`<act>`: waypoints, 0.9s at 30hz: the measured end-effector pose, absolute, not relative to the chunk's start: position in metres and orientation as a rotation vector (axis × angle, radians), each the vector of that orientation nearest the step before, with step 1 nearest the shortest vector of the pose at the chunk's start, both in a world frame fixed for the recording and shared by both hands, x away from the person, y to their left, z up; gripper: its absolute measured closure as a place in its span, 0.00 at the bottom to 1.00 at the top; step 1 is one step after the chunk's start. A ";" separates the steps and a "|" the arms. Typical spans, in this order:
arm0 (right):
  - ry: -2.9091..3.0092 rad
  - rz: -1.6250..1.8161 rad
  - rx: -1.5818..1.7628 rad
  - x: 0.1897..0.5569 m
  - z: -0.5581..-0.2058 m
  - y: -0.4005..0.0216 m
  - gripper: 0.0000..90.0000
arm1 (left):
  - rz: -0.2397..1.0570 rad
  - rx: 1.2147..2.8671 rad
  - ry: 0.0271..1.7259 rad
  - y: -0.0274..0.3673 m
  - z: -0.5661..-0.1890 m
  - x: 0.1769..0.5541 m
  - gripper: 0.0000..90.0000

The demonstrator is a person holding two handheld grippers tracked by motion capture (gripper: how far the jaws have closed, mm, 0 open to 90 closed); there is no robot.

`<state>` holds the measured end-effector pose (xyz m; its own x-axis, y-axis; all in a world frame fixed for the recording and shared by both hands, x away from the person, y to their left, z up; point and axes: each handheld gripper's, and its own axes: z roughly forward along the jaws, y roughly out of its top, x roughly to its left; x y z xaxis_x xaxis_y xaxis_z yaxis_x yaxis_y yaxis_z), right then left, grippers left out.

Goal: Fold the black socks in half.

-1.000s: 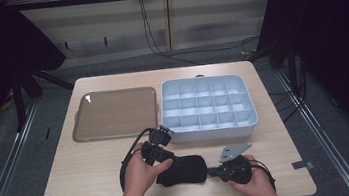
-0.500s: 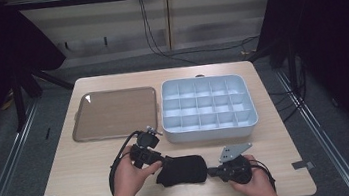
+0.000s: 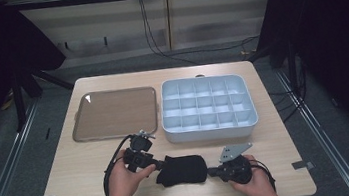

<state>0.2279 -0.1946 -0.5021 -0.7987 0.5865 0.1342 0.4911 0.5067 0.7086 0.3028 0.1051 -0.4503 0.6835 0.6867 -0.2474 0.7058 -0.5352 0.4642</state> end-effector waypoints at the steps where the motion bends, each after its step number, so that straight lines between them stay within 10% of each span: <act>1: 2.618 1.170 0.939 0.228 -0.502 -0.195 1.00 | -0.052 2.351 1.072 0.106 -0.451 0.303 0.43; 27: 2.620 1.174 0.940 0.228 -0.502 -0.194 1.00 | -0.111 2.369 1.100 0.102 -0.469 0.297 0.51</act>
